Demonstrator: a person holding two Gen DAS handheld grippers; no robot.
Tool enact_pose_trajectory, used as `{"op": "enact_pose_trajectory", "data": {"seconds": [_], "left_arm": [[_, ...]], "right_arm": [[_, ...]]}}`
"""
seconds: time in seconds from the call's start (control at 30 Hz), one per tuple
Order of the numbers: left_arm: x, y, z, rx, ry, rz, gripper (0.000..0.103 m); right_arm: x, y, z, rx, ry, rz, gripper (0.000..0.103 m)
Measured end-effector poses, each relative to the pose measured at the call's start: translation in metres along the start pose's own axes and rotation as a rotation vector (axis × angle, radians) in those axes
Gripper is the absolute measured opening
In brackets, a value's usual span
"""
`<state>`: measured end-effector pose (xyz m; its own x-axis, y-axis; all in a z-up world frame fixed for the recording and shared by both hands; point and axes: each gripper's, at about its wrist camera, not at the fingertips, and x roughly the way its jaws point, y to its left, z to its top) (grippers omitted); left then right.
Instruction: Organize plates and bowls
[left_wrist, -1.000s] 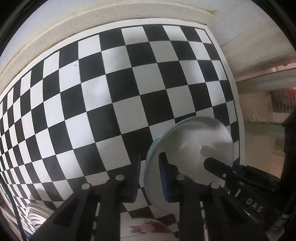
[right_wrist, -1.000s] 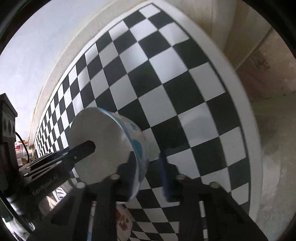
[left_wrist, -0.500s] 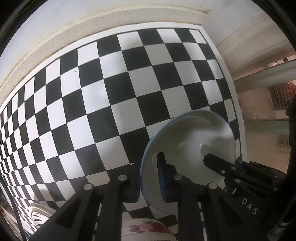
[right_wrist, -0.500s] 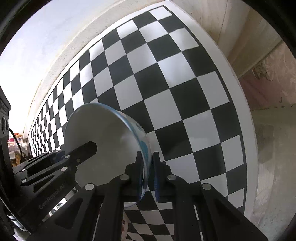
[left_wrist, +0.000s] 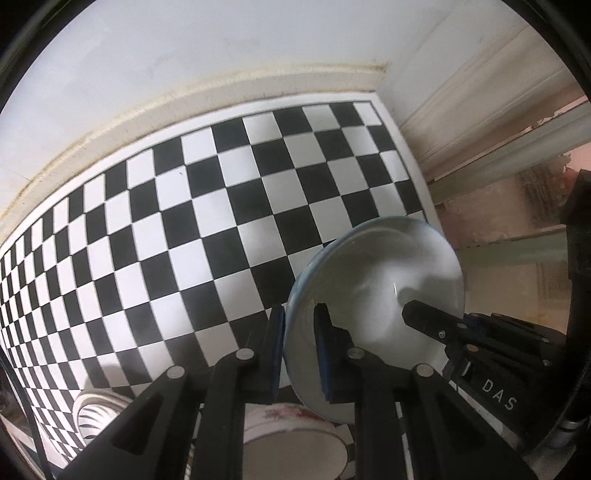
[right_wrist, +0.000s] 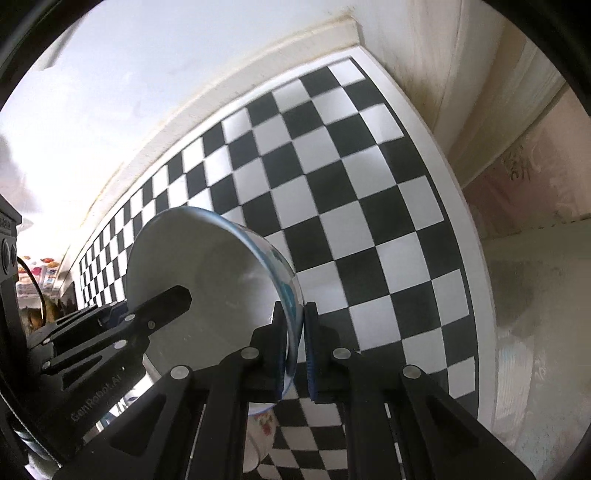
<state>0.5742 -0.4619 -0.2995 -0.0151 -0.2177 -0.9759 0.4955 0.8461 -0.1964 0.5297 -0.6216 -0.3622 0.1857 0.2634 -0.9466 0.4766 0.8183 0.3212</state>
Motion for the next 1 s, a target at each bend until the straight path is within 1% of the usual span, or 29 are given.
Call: {"op": "enact_pose_trajectory", "data": {"seconds": [0.23, 0.27, 0.47, 0.73, 1.0], "left_arm": [[-0.044, 0.006, -0.019, 0.005, -0.056, -0.008, 0.014], [-0.048, 0.008, -0.022, 0.007, -0.058, -0.008, 0.014], [-0.070, 0.014, -0.053, 0.011, -0.071, -0.013, 0.014], [-0.074, 0.024, -0.091, 0.007, -0.059, -0.024, 0.014], [-0.061, 0.031, -0.119, -0.006, -0.019, -0.020, 0.014]], "right_arm": [[-0.036, 0.023, -0.021, -0.042, -0.053, 0.014, 0.010], [-0.046, 0.016, -0.023, -0.047, -0.056, 0.017, 0.010], [-0.061, 0.039, -0.054, -0.073, -0.071, 0.024, 0.010], [-0.062, 0.053, -0.098, -0.091, -0.053, 0.024, 0.010], [-0.047, 0.055, -0.126, -0.094, -0.011, 0.024, 0.010]]}}
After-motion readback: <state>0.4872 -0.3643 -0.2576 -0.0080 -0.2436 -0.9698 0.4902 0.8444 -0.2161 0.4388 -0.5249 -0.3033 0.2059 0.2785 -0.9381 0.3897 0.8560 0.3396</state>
